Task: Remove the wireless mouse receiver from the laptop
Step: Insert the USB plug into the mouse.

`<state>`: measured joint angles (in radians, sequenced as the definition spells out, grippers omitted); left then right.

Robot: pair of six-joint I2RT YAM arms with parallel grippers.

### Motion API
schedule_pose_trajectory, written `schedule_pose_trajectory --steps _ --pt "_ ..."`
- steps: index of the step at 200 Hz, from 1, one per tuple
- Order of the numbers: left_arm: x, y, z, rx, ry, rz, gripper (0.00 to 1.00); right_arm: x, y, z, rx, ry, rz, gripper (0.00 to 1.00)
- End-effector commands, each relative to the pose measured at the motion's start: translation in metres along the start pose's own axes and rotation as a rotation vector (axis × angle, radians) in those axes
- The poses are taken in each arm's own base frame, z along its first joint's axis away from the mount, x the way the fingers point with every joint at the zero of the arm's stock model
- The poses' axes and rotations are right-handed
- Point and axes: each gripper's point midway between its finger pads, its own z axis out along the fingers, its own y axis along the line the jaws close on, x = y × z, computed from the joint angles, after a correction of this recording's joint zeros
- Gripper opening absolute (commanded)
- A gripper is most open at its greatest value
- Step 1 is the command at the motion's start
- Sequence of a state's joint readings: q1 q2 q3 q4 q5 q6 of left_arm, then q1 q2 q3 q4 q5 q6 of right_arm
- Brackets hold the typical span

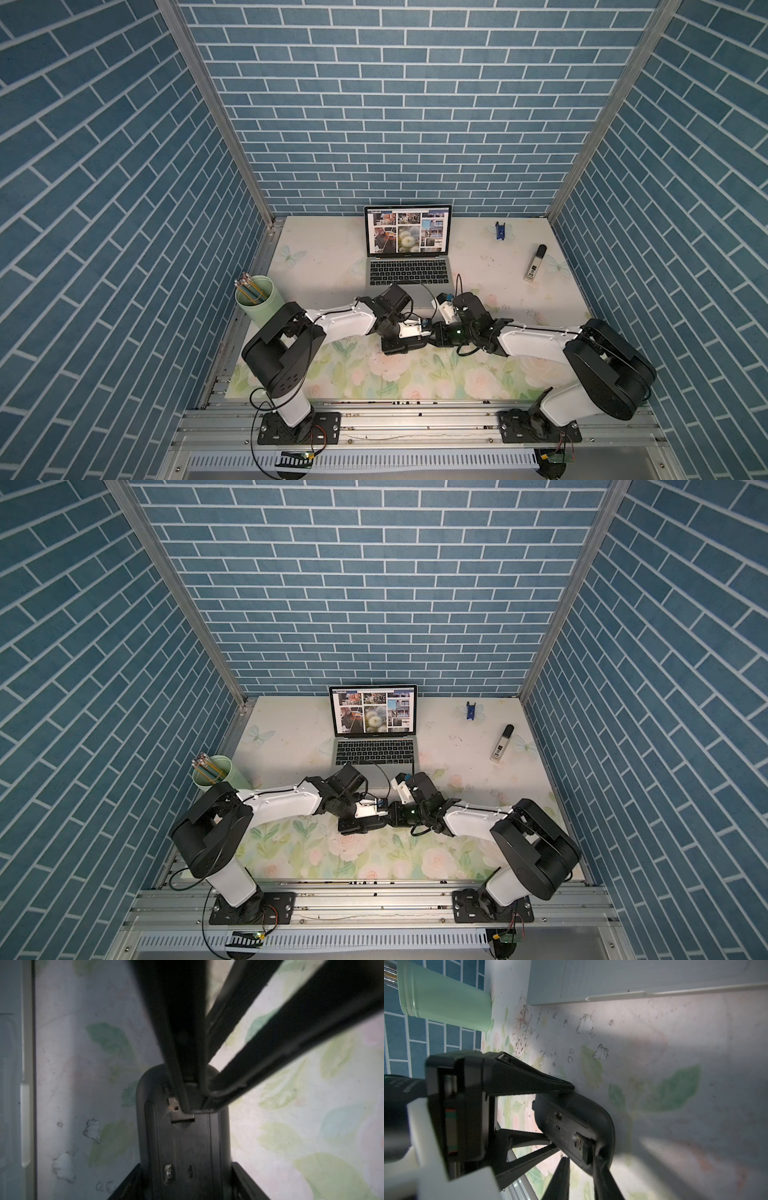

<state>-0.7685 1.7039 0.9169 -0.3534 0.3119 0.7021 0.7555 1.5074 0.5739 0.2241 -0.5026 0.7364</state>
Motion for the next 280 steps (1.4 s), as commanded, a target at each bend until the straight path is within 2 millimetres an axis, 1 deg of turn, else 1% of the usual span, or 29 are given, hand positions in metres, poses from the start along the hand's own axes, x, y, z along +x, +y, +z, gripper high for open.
schedule_pose_trajectory --steps 1,46,82,122,222,280 --pt "0.016 -0.007 0.013 0.036 0.064 -0.018 0.65 -0.012 0.019 0.001 -0.060 -0.015 -0.047 0.24" --pt "0.018 -0.007 0.014 0.037 0.069 -0.019 0.66 -0.013 0.017 0.002 -0.047 -0.009 -0.054 0.23" --pt "0.019 -0.007 0.016 0.039 0.075 -0.022 0.66 -0.011 0.016 0.004 -0.046 0.001 -0.054 0.18" --pt "0.019 -0.007 0.017 0.041 0.080 -0.024 0.66 -0.010 0.015 0.005 -0.046 0.010 -0.053 0.17" --pt "0.020 -0.006 0.018 0.039 0.083 -0.028 0.66 -0.004 0.004 0.012 -0.008 0.046 -0.029 0.10" --pt "0.021 -0.007 0.019 0.039 0.083 -0.029 0.66 -0.003 -0.003 0.011 0.034 0.058 -0.034 0.09"
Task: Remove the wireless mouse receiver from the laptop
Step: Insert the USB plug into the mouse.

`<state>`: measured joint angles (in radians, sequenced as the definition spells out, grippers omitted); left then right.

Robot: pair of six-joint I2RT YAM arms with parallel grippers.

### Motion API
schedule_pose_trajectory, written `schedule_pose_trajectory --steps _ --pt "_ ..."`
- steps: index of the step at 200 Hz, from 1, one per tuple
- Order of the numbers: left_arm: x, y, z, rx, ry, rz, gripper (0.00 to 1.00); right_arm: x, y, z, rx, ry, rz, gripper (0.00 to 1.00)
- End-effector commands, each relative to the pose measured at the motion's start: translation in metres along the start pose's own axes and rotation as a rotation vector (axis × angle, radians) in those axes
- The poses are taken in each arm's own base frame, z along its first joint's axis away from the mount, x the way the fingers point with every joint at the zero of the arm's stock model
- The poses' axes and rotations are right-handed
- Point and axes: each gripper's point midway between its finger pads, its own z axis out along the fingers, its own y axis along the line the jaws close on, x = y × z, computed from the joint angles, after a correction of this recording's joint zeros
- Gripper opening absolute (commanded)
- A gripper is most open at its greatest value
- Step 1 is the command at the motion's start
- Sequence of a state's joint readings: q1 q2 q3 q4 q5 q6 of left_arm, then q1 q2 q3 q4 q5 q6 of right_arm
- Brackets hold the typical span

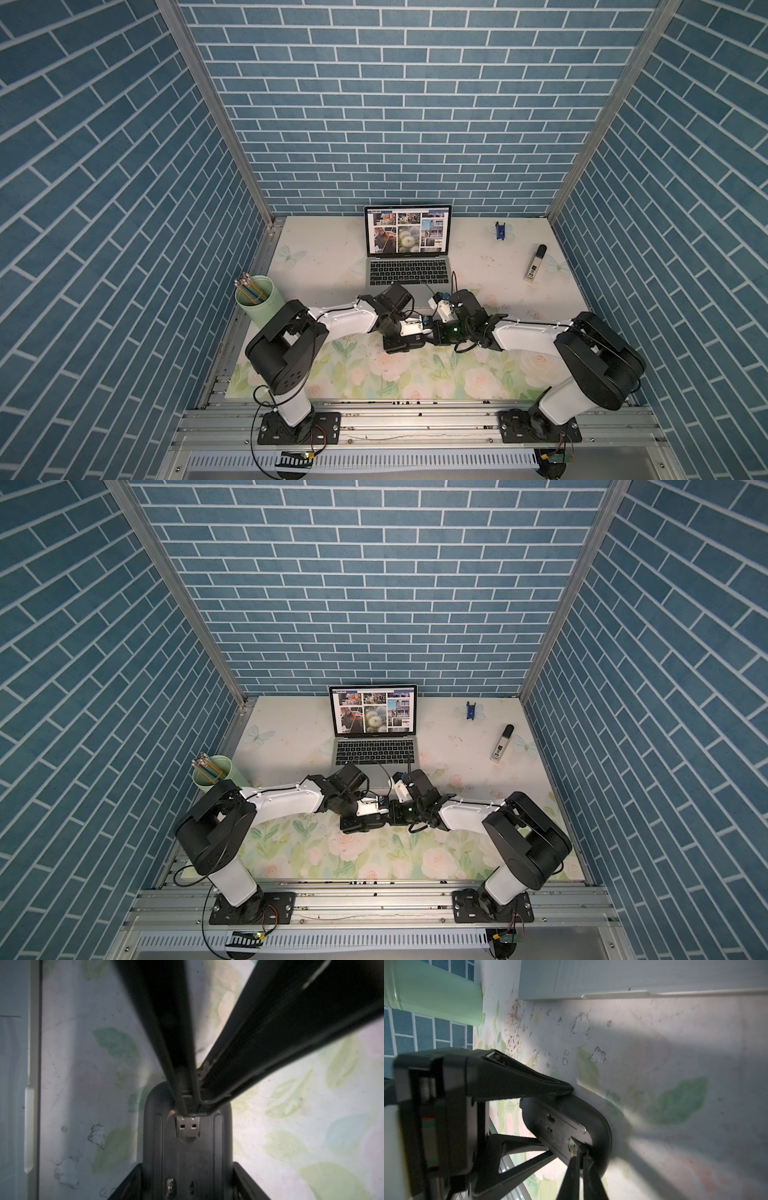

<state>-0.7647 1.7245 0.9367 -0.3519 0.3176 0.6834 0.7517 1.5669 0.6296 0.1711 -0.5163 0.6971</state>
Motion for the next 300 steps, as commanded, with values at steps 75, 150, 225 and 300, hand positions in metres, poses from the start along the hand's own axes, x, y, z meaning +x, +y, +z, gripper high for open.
schedule_pose_trajectory --steps 75,150,225,300 --pt "0.028 -0.013 0.019 0.038 0.080 -0.011 0.59 -0.003 0.001 0.001 0.031 0.019 -0.021 0.09" --pt "0.032 -0.017 0.021 0.051 0.089 -0.016 0.52 -0.007 0.002 0.001 0.037 0.018 -0.020 0.10" --pt "0.032 -0.017 0.022 0.053 0.089 -0.016 0.49 -0.010 -0.003 0.002 0.075 0.019 -0.005 0.10" --pt "0.033 -0.017 0.023 0.054 0.094 -0.020 0.49 -0.005 -0.010 0.002 0.116 0.036 0.017 0.19"
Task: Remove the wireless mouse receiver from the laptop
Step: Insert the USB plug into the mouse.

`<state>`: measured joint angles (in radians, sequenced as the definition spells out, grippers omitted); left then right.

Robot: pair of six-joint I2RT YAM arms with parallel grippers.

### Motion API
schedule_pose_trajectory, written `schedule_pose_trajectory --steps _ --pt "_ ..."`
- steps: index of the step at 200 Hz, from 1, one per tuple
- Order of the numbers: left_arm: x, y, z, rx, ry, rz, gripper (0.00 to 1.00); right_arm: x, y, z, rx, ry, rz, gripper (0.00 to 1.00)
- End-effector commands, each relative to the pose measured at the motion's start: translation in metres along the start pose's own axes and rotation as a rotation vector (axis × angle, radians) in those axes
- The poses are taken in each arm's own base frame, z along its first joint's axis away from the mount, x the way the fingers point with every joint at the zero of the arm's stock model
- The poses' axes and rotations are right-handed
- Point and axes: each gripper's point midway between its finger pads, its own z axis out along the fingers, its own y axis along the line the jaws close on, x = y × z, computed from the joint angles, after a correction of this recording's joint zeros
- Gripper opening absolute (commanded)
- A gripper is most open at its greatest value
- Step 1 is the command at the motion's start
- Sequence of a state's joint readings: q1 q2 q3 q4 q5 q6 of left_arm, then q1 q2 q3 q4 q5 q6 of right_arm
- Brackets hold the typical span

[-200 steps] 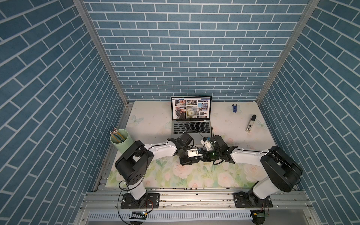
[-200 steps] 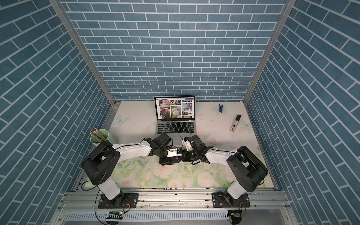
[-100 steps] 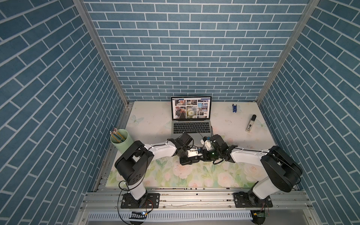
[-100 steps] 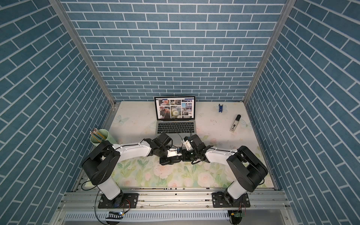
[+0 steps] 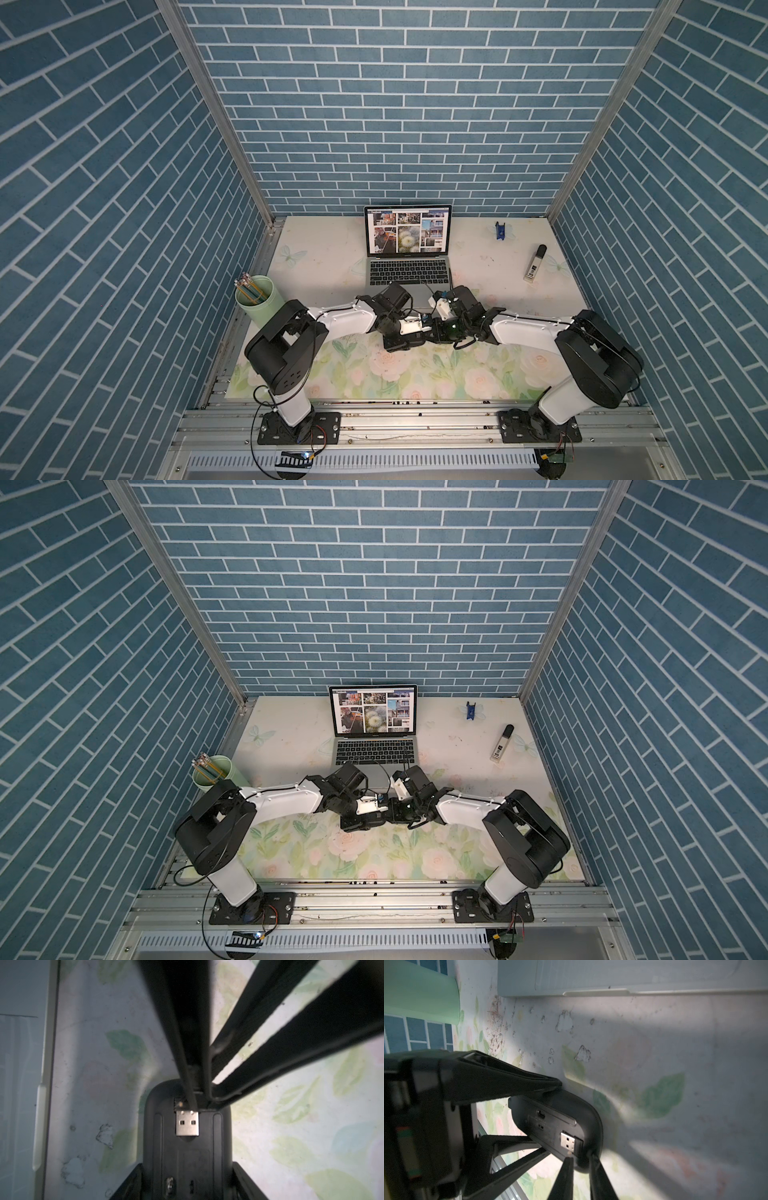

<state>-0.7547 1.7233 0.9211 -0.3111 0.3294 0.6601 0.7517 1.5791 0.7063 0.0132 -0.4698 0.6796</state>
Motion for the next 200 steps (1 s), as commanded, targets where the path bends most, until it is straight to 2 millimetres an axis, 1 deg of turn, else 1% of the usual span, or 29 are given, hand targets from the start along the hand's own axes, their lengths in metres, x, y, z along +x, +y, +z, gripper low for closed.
schedule_pose_trajectory --steps 1,16,23,29,30,45,59,75,105,145,200 --pt "0.036 -0.020 0.021 0.064 0.122 0.005 0.49 -0.003 -0.002 0.004 0.028 -0.003 -0.009 0.19" --pt "0.036 -0.020 0.021 0.065 0.123 0.004 0.49 -0.005 0.000 0.002 0.025 -0.007 -0.013 0.19" --pt "0.036 -0.020 0.021 0.066 0.122 0.004 0.49 -0.006 0.002 0.000 0.021 -0.011 -0.016 0.16" --pt "0.036 -0.021 0.022 0.067 0.125 0.003 0.49 -0.007 0.004 -0.002 0.016 -0.017 -0.020 0.14" --pt "0.036 -0.021 0.022 0.068 0.124 0.003 0.49 -0.008 0.005 -0.002 0.013 -0.020 -0.022 0.12" --pt "0.036 -0.021 0.021 0.067 0.123 0.005 0.49 -0.012 0.016 -0.008 -0.028 -0.042 -0.045 0.07" --pt "0.035 -0.021 0.022 0.067 0.121 0.004 0.49 -0.012 0.027 -0.009 -0.088 -0.048 -0.069 0.00" --pt "0.035 -0.021 0.022 0.068 0.118 0.000 0.48 -0.011 0.032 -0.003 -0.143 -0.035 -0.082 0.00" --pt "0.035 -0.022 0.022 0.070 0.113 -0.004 0.48 -0.011 0.033 0.009 -0.197 -0.017 -0.072 0.00" --pt "0.035 -0.023 0.023 0.072 0.111 -0.005 0.48 -0.018 0.033 0.013 -0.197 -0.022 -0.078 0.00" --pt "0.037 -0.023 0.024 0.077 0.115 -0.009 0.48 -0.021 0.031 0.018 -0.191 -0.015 -0.077 0.00"
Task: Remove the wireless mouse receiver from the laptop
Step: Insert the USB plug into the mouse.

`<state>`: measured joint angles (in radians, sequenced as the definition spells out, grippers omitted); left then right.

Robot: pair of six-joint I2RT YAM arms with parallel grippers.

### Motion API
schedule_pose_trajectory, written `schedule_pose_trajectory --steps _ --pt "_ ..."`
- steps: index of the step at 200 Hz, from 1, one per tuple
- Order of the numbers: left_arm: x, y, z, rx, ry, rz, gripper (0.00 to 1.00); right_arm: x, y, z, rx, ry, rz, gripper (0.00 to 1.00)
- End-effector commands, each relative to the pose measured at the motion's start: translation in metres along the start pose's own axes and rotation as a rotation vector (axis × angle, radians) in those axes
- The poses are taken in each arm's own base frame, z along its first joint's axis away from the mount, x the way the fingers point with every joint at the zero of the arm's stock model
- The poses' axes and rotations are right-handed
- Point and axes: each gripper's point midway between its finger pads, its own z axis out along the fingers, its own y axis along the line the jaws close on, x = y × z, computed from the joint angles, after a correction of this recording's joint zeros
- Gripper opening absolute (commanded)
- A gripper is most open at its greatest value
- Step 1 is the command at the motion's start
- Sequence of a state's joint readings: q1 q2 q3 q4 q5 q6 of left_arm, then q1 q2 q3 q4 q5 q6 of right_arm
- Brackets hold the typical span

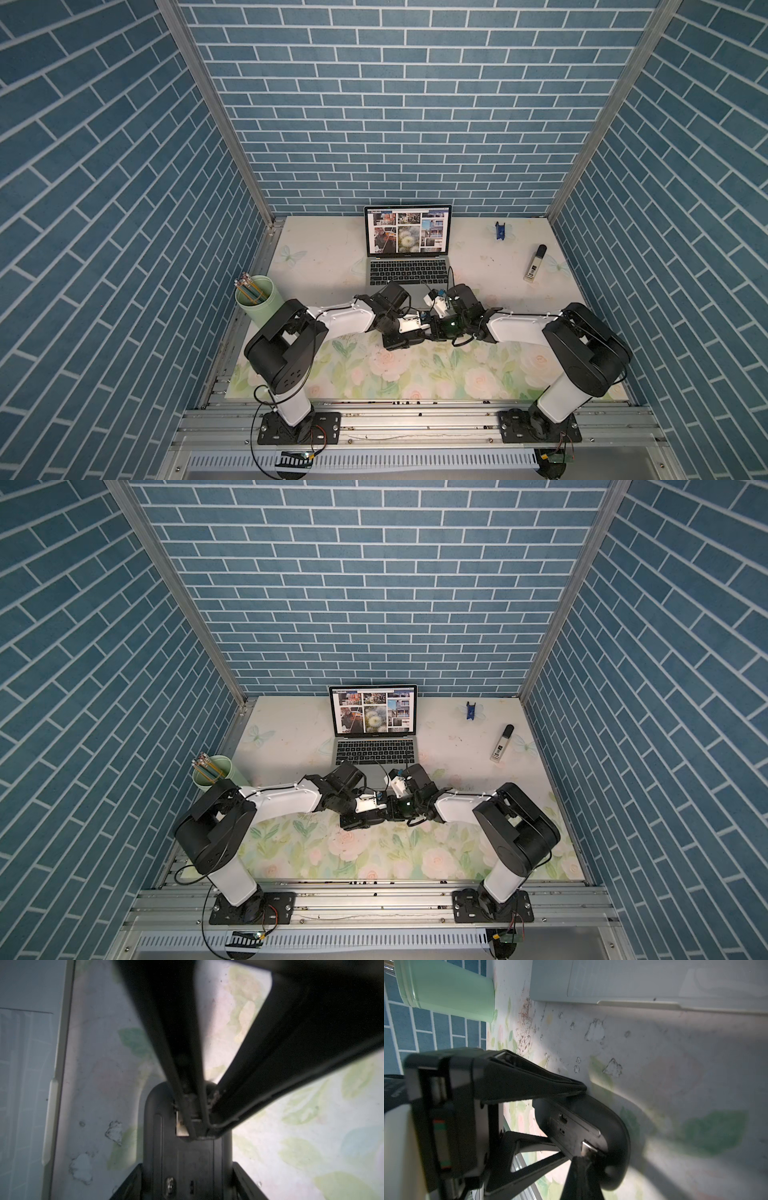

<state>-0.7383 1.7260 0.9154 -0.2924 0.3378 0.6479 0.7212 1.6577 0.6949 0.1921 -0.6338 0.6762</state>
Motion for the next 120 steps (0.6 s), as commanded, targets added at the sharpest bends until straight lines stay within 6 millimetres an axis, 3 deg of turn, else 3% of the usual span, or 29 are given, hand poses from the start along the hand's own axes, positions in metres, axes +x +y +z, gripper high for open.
schedule_pose_trajectory --steps 1,76,120 --pt "0.037 -0.028 0.023 0.082 0.129 0.016 0.48 -0.014 0.012 0.010 -0.021 -0.025 -0.050 0.00" --pt "0.037 -0.028 0.023 0.084 0.130 0.014 0.48 -0.024 -0.006 0.010 0.010 -0.035 -0.022 0.00" --pt "0.039 -0.029 0.025 0.085 0.134 0.010 0.48 -0.016 -0.013 0.017 -0.044 -0.019 0.030 0.00"
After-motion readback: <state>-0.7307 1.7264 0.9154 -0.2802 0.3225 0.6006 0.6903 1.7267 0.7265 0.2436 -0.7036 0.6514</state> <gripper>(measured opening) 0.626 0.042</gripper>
